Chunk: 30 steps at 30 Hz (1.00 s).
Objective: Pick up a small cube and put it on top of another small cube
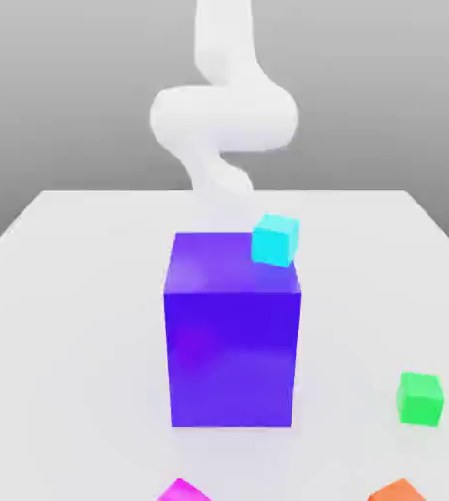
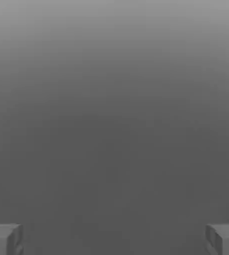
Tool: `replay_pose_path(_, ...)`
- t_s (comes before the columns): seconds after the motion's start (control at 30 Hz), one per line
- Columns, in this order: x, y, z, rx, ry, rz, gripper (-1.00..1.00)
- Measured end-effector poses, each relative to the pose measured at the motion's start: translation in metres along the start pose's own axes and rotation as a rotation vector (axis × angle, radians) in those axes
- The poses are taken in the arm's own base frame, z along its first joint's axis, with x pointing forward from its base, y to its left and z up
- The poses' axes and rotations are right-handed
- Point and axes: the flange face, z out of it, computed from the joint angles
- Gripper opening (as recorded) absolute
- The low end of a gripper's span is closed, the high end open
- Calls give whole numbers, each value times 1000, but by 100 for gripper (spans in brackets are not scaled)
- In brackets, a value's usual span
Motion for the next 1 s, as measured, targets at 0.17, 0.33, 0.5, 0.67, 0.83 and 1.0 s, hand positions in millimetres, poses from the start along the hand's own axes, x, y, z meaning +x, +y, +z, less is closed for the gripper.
replay_pose_path(0.17,3,4,91,-112,-67,94,0)
replay_pose_path(0.33,-2,22,179,-223,-128,186,0)
replay_pose_path(0.5,-18,51,263,-335,-184,279,0)
replay_pose_path(0.67,-41,92,341,-450,-235,375,0)
replay_pose_path(0.83,-77,140,411,-566,-286,465,0)
replay_pose_path(1.0,-117,191,470,-663,-323,540,0)
